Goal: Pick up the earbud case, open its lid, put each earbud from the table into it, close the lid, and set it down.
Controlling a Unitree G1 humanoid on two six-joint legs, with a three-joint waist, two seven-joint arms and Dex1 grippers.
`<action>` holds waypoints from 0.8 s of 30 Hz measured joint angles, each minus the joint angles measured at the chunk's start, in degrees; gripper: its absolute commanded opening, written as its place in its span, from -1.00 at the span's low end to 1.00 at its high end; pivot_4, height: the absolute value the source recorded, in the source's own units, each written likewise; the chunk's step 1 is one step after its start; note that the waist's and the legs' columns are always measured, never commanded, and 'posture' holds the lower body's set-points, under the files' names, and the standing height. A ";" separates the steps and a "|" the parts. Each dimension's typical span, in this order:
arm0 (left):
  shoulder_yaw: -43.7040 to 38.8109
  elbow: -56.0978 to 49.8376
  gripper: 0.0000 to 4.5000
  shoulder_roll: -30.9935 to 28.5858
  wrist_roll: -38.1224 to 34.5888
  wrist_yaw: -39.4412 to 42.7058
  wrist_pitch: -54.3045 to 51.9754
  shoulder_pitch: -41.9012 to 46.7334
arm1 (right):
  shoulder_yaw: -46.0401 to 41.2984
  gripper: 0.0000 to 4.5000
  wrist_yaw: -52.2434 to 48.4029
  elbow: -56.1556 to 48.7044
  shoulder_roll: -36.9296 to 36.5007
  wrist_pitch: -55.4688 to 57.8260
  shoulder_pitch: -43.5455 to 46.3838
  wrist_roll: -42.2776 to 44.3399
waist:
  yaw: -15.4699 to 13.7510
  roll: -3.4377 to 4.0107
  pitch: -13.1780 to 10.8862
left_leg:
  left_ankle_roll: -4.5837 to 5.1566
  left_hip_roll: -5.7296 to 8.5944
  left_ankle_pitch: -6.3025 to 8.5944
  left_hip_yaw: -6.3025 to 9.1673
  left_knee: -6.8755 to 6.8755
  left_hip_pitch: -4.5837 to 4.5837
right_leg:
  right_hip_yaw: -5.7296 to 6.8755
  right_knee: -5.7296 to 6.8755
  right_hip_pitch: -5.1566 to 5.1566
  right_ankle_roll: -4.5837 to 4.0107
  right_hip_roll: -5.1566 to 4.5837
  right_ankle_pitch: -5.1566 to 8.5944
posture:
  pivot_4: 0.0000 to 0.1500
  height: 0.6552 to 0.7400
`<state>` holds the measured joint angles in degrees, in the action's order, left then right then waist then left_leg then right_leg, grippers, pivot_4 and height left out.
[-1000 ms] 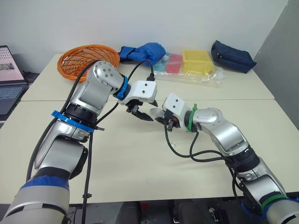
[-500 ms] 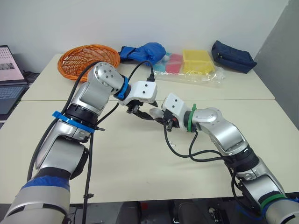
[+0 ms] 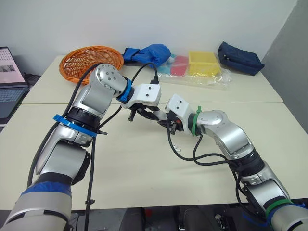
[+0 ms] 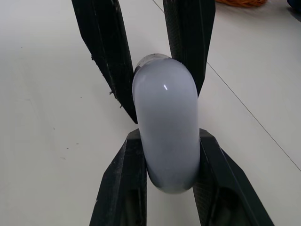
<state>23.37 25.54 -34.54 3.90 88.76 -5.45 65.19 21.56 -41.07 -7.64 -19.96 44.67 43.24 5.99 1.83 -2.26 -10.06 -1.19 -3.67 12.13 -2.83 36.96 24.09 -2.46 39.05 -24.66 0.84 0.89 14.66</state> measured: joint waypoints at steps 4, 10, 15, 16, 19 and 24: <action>-0.14 0.01 -0.67 0.30 0.03 -0.44 -0.35 -0.01 | -0.18 -0.61 0.00 0.00 -0.12 0.00 0.00 -0.10 | 0.00 0.00 0.00 | 0.00 0.00 0.00 -0.01 0.00 0.00 | -0.01 0.00 0.00 0.00 0.00 0.00 | 1.00 1.00; -0.37 -0.02 -0.67 0.33 -0.20 -0.60 -0.42 -0.39 | -0.18 -0.46 -0.22 0.00 -0.30 0.00 -0.01 -0.08 | 0.00 0.00 0.00 | 0.00 0.00 0.00 0.00 0.00 0.00 | 0.00 0.00 0.00 0.00 0.00 0.00 | 1.00 1.00; -0.44 0.02 -0.67 0.59 -0.37 -0.88 -1.07 -1.16 | -1.60 0.23 -0.75 -1.01 -1.54 -0.08 -0.01 0.86 | -0.01 0.00 0.00 | 0.00 0.01 0.00 0.00 0.01 0.02 | 0.00 0.00 -0.01 0.00 -0.01 0.00 | 1.00 1.00; -0.59 0.03 -0.67 0.58 -0.45 -0.88 -1.45 -1.33 | -2.00 0.42 -1.10 -1.32 -1.95 -0.07 -0.01 1.10 | 0.00 0.00 0.00 | 0.00 0.00 0.00 0.00 0.01 0.02 | 0.00 0.00 -0.01 0.00 -0.01 0.00 | 1.00 1.00; -2.09 0.00 -0.67 0.43 -2.38 -0.52 -4.03 -2.93 | -4.34 0.84 -3.16 -4.84 -4.96 0.53 -0.23 3.38 | 0.00 0.00 0.00 | 0.00 0.00 0.00 0.01 0.00 0.02 | 0.01 0.00 -0.01 0.00 -0.01 0.00 | 1.00 1.00; -9.56 -2.01 -0.67 0.62 -12.41 -0.53 -15.73 -11.72 | -10.57 1.00 -5.64 -12.00 -8.30 2.97 -1.53 9.61 | 0.19 0.00 0.00 | 0.00 -0.04 0.00 0.06 0.00 0.00 | 0.04 0.04 -0.01 0.00 0.00 0.00 | 1.00 1.00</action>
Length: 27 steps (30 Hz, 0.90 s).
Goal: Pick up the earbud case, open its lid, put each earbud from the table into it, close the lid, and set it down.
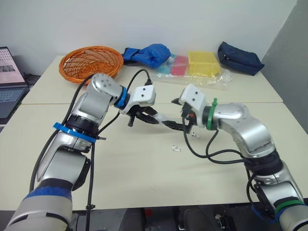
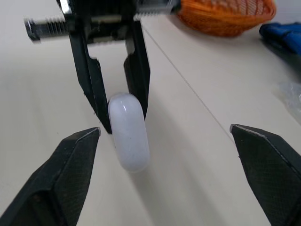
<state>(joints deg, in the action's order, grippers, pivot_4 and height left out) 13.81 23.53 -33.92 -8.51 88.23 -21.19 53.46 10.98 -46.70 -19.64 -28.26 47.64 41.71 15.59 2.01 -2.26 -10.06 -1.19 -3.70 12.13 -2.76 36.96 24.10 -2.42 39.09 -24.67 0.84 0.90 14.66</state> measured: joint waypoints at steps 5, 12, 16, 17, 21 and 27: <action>-10.26 -5.28 -0.67 2.66 -11.64 -7.64 -19.04 -6.73 | -3.80 1.00 -1.95 -2.01 -1.82 -0.51 -0.79 4.61 | -0.17 0.00 0.00 | 0.00 0.03 0.00 0.16 0.10 0.05 | 0.08 0.01 0.04 0.04 -0.02 -0.02 | 1.00 1.00; -13.26 -15.69 -0.67 4.49 -17.13 -14.53 -22.50 -9.88 | -4.35 1.00 -2.97 -1.54 -1.86 -1.17 0.37 7.35 | -0.30 0.00 0.00 | -0.01 0.07 0.00 0.12 0.07 -0.21 | 0.04 -0.04 0.31 0.04 -0.06 -0.03 | 1.00 1.00; -13.20 -17.47 -0.67 4.41 -18.73 -15.53 -22.80 -11.56 | -2.90 1.00 -3.52 1.31 -3.07 -1.33 1.34 7.50 | -0.29 0.00 0.00 | -0.01 0.06 0.00 0.14 0.06 -0.21 | 0.06 -0.03 0.30 0.03 -0.05 -0.03 | 1.00 1.00; -13.20 -17.64 -0.67 4.40 -19.04 -15.81 -22.86 -11.56 | -2.77 1.00 -3.55 1.82 -3.09 -1.52 1.63 7.47 | -0.29 0.00 0.00 | 0.00 0.06 0.00 0.16 0.07 -0.21 | 0.07 -0.03 0.30 0.02 -0.04 -0.03 | 1.00 1.00; -13.07 -18.58 -0.67 4.08 -19.60 -16.43 -22.57 -11.60 | -1.63 1.00 -3.51 4.37 -3.81 -2.89 3.23 5.90 | -0.27 0.00 0.00 | -0.01 0.07 0.00 0.10 0.07 -0.21 | 0.04 -0.05 0.30 0.03 -0.04 -0.03 | 1.00 1.00; -13.06 -18.87 -0.67 3.83 -19.97 -17.02 -22.46 -11.88 | -0.64 1.00 -3.28 7.10 -4.62 -3.54 4.22 4.48 | -0.29 0.00 0.00 | -0.01 0.06 0.00 0.10 0.03 -0.20 | 0.04 -0.08 0.29 0.03 -0.05 -0.02 | 1.00 1.00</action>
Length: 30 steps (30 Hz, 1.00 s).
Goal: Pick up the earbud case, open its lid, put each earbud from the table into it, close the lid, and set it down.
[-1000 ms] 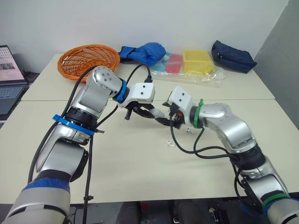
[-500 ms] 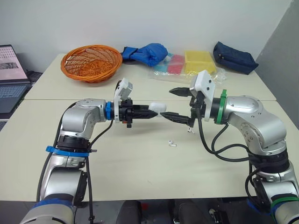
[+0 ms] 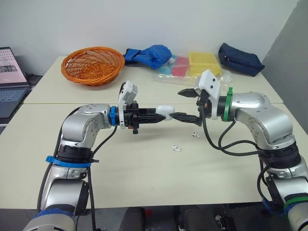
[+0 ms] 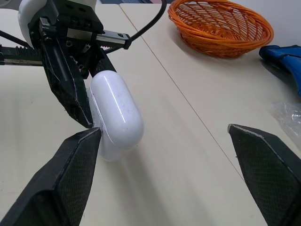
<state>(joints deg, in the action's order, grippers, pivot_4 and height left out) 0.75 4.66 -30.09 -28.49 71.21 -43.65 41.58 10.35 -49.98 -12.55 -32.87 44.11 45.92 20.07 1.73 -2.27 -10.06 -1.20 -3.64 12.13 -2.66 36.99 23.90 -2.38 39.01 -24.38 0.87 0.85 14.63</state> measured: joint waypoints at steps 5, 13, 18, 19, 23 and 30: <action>0.00 0.01 -0.67 -0.19 -0.05 -0.80 -0.01 0.01 | -0.22 1.00 1.09 1.03 1.86 0.15 1.37 -0.20 | 0.05 0.00 0.00 | 0.00 -0.01 0.00 0.02 0.01 0.00 | 0.01 0.02 0.00 0.00 0.01 0.00 | 1.00 1.00; 1.56 -0.68 -0.67 0.05 -0.94 0.61 0.39 0.01 | -2.51 1.00 4.22 1.73 2.49 2.59 2.61 -0.08 | -0.01 0.00 0.00 | 0.00 0.01 0.00 0.00 0.00 0.01 | 0.00 -0.01 0.00 0.00 -0.02 0.00 | 1.00 1.00; 1.47 -0.07 -0.67 0.73 -0.72 0.38 3.37 0.01 | -3.26 1.00 3.60 1.23 1.97 5.03 2.65 2.34 | -0.01 0.00 0.00 | 0.00 0.01 0.00 0.00 0.00 0.01 | 0.00 -0.01 0.00 0.00 -0.02 0.00 | 1.00 1.00; 1.21 0.32 -0.67 1.49 -0.63 -0.05 4.77 -0.02 | -3.80 1.00 3.21 1.00 1.68 5.85 2.68 3.38 | -0.04 0.01 -0.01 | 0.00 0.02 0.00 -0.02 0.00 0.02 | 0.00 -0.01 0.00 0.00 -0.03 0.00 | 1.00 1.00; -1.08 3.35 -0.67 6.10 2.18 -5.73 17.90 -3.08 | -8.06 1.00 -0.63 -0.98 -1.17 13.05 3.05 11.61 | -0.14 0.01 0.00 | 0.00 0.03 0.00 -0.06 -0.01 0.01 | -0.04 -0.06 0.02 -0.26 -0.09 -0.16 | 1.00 1.00; -4.82 4.52 -0.67 9.67 5.35 -15.91 29.56 -13.10 | -9.00 1.00 -3.95 -2.99 -9.61 13.63 -6.33 13.15 | -0.10 0.00 -0.01 | 0.00 0.02 0.00 0.03 -0.03 0.06 | -0.11 -0.07 0.00 -0.17 -0.09 -0.10 | 1.00 1.00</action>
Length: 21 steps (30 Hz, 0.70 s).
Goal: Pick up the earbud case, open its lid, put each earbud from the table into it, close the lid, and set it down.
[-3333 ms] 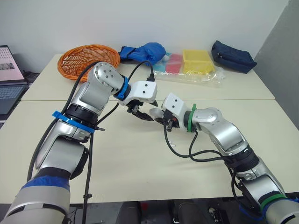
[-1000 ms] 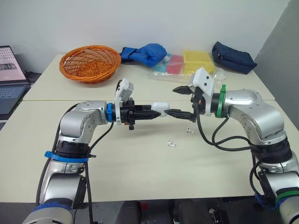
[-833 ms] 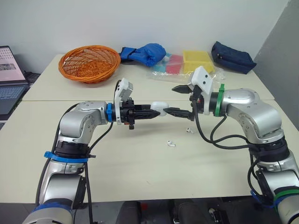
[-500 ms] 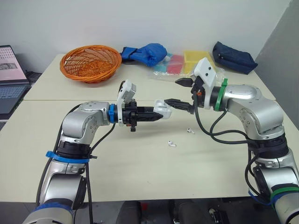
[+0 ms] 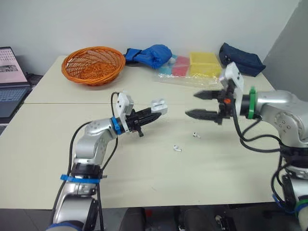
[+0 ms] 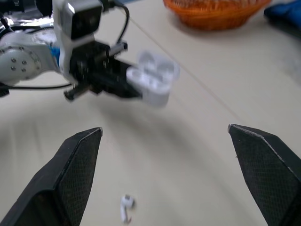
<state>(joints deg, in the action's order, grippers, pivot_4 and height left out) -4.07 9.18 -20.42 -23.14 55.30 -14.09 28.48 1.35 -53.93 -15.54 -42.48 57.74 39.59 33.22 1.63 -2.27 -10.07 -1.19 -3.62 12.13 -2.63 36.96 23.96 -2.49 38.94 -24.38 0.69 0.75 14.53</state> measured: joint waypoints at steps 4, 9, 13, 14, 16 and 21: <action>-0.45 -0.69 -0.67 -0.24 2.87 -1.30 8.80 -4.25 | 2.63 1.00 -1.53 -2.28 -0.95 -3.07 -4.55 -0.64 | 0.31 0.01 0.00 | 0.00 -0.03 0.00 -0.08 0.00 -0.16 | 0.01 0.04 0.06 0.17 0.03 0.09 | 1.00 1.00; -0.29 -3.66 -0.67 -0.25 4.28 -2.92 13.56 -10.19 | 10.09 1.00 -0.02 -0.62 1.11 -10.96 -8.57 -7.71 | 0.18 -0.01 0.02 | 0.00 -0.04 0.00 -0.06 0.03 -0.18 | 0.01 0.03 0.12 0.18 0.03 0.07 | 1.00 1.00; -0.66 -6.22 -0.67 -0.24 3.31 -4.70 12.84 -10.79 | 14.89 1.00 1.06 -0.48 3.89 -13.52 -11.37 -10.85 | -0.07 -0.02 0.02 | -0.01 -0.01 0.00 -0.05 0.05 -0.14 | 0.04 0.01 0.12 0.20 0.00 0.06 | 1.00 1.00; -0.67 -7.08 -0.67 -0.24 2.94 -4.91 12.71 -10.77 | 16.27 1.00 1.67 -0.41 4.67 -14.45 -11.76 -12.27 | -0.03 -0.02 0.02 | -0.01 -0.01 0.00 -0.08 0.05 -0.15 | 0.05 0.00 0.12 0.21 0.01 0.06 | 1.00 1.00; -0.69 -8.43 -0.67 -0.25 2.84 -5.56 12.40 -10.83 | 18.67 1.00 2.93 0.65 6.49 -16.07 -12.25 -14.79 | 0.02 -0.02 0.02 | -0.01 -0.01 0.00 -0.09 0.04 -0.17 | 0.05 0.00 0.12 0.22 0.01 0.05 | 1.00 1.00; -0.31 -9.76 -0.67 -0.21 2.84 -6.44 12.16 -11.20 | 21.96 1.00 6.33 5.65 11.37 -19.46 -12.87 -19.59 | 0.04 -0.02 0.02 | -0.01 -0.03 0.00 -0.08 0.03 -0.18 | 0.06 0.02 0.12 0.21 0.04 0.05 | 1.00 1.00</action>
<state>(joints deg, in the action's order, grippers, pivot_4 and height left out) -4.37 -0.58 -20.63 -20.30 48.86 -1.93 17.28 23.31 -47.60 -9.89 -31.11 38.28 26.72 13.63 1.67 -2.29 -10.05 -1.20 -3.65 12.13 -2.72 36.99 23.78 -2.43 38.96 -24.27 0.90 0.79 14.58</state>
